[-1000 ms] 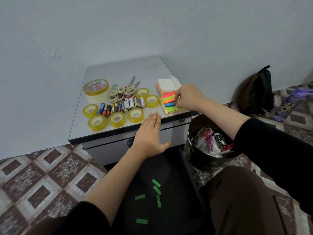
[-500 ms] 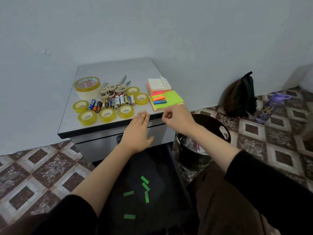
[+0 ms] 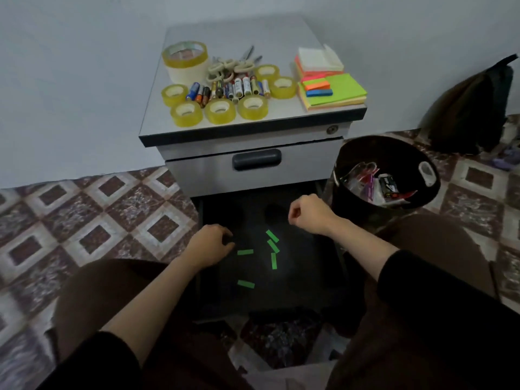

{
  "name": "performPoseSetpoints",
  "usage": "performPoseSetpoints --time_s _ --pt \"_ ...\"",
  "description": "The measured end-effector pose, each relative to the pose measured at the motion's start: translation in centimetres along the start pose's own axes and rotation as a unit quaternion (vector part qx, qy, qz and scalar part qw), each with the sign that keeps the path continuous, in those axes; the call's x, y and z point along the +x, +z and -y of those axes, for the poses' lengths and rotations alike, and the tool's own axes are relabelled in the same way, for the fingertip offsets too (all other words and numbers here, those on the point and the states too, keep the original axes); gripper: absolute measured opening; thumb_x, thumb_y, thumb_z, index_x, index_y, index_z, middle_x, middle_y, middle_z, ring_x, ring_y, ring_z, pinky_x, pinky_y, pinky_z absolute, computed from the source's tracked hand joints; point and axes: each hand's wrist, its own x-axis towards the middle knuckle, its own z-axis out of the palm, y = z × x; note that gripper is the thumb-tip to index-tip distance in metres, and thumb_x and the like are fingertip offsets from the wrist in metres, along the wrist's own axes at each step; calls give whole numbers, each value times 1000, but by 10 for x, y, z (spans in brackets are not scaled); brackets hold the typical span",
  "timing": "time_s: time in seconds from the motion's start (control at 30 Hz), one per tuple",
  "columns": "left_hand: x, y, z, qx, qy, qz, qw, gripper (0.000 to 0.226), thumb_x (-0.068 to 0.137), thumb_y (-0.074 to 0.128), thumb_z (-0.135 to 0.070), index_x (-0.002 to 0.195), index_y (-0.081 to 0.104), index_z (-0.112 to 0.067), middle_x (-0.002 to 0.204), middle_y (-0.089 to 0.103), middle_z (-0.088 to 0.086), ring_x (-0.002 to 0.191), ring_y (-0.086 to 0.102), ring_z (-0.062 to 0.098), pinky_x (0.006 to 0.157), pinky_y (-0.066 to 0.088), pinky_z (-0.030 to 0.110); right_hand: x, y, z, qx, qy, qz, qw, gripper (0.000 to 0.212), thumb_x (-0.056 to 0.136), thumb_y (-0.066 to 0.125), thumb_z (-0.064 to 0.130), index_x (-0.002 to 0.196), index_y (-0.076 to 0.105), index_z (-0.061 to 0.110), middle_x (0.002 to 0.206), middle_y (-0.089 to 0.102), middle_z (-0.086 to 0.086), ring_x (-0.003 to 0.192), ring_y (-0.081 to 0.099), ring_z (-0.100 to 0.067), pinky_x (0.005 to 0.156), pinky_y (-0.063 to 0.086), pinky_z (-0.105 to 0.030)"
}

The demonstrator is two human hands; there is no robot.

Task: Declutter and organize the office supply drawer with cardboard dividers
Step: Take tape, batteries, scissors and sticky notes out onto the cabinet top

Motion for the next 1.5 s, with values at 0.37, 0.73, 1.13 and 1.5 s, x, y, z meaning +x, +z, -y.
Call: performPoseSetpoints --time_s 0.37,0.73,1.13,1.5 --pt "18 48 15 21 -9 113 993 28 88 60 -26 113 66 -15 114 64 5 105 60 20 89 50 32 15 64 -16 -38 88 78 992 13 86 62 14 93 73 14 103 68 -6 97 62 -23 81 52 -32" --pt "38 103 19 102 27 171 980 35 90 56 -33 119 59 -14 122 57 7 111 54 23 93 45 36 32 110 -23 -34 148 129 980 38 88 59 43 102 63 7 104 60 -10 95 59 -26 74 45 -32" --pt "51 129 14 116 71 112 984 35 86 58 -16 120 51 -12 126 50 6 116 48 22 95 37 31 36 141 -15 -34 237 84 967 42 81 69 40 105 61 7 104 64 -8 95 63 -24 70 46 -31" --pt "54 131 17 76 60 141 985 19 90 56 -20 107 60 -14 117 55 5 115 44 20 92 41 30 47 144 -15 6 254 53 966 27 89 62 19 112 60 5 112 63 -11 103 61 -26 80 49 -32"
